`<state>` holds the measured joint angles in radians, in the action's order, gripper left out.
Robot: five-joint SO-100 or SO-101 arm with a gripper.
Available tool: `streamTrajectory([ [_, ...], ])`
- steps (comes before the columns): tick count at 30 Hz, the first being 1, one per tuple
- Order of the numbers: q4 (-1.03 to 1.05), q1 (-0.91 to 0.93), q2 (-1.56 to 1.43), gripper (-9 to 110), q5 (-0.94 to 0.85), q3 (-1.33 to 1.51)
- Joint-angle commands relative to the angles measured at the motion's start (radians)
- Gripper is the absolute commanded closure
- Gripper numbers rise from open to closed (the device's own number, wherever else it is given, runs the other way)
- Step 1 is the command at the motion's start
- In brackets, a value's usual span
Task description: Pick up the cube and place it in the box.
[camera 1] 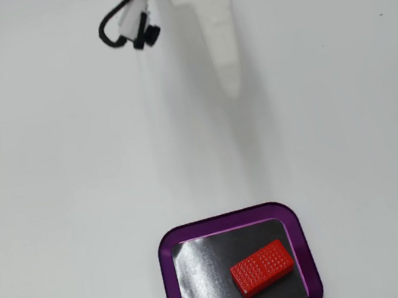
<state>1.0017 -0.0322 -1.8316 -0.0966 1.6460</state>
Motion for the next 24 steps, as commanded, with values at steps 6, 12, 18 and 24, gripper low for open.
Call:
streamTrajectory([
  [6,0.000,0.025,-0.733,81,0.005,0.594],
  [12,0.014,0.087,-1.250,80,0.109,0.983],
  [18,0.121,0.086,-1.652,80,0.152,1.278],
  [24,0.132,0.086,-1.563,81,0.152,1.359],
])
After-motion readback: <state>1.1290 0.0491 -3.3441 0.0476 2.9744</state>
